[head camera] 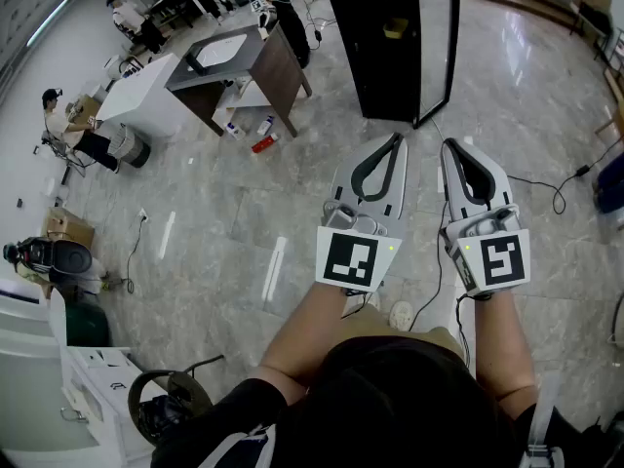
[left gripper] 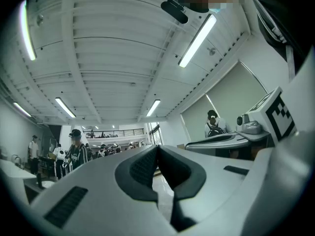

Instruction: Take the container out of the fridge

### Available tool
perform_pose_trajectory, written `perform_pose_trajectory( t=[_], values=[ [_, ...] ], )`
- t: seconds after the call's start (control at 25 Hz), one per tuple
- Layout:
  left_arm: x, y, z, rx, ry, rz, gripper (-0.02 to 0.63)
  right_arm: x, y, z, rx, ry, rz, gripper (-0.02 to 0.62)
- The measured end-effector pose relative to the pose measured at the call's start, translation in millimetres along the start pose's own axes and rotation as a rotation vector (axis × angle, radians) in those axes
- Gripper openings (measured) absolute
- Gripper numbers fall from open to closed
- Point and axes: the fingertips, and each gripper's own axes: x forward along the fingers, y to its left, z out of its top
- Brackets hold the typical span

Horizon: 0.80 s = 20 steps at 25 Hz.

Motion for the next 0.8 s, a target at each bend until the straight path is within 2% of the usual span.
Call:
perform_pose_trajectory(
  t=[0.44,0.8],
  values=[
    [1.9,8.4,-2.6,0.005,0.011,0.001,0.023,7.4,-0.9,-7.5,0.023,0.012,-0.008,0.035],
    [9.2,42.0,-15.6,0.006,0.012,-0.013,0.023,39.9,4.0,-13.4,0.025,-0.007,-0.031,0.035]
  ],
)
